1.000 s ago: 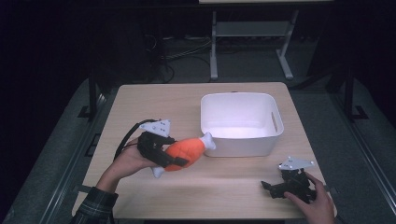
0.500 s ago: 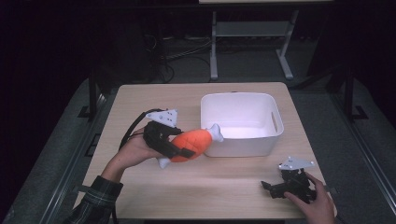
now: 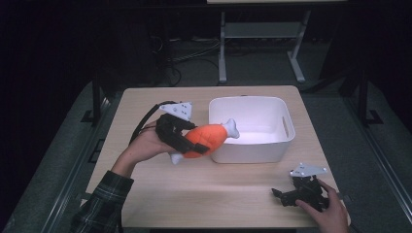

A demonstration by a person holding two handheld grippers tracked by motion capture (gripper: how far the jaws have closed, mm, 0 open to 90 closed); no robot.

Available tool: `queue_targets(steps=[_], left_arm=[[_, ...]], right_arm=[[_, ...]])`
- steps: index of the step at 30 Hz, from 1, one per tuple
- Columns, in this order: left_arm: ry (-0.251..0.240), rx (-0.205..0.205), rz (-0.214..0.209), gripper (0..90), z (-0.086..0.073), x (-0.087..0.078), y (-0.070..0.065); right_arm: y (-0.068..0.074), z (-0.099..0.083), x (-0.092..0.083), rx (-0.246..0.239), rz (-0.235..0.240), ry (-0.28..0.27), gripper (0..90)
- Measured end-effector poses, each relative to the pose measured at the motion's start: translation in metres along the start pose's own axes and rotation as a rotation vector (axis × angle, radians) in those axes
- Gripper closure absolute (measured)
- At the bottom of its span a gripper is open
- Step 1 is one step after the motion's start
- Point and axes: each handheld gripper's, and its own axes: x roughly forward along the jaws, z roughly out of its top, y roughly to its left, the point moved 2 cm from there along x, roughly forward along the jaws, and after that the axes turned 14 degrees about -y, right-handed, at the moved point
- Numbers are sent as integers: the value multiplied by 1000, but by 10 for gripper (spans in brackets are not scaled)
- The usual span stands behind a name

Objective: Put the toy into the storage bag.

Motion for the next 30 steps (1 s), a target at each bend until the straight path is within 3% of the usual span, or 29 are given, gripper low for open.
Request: queue_targets(steps=[30], left_arm=[[26,67,-45,411,51,51,43]], right_arm=[[0,0,0,3,-1,1,0]])
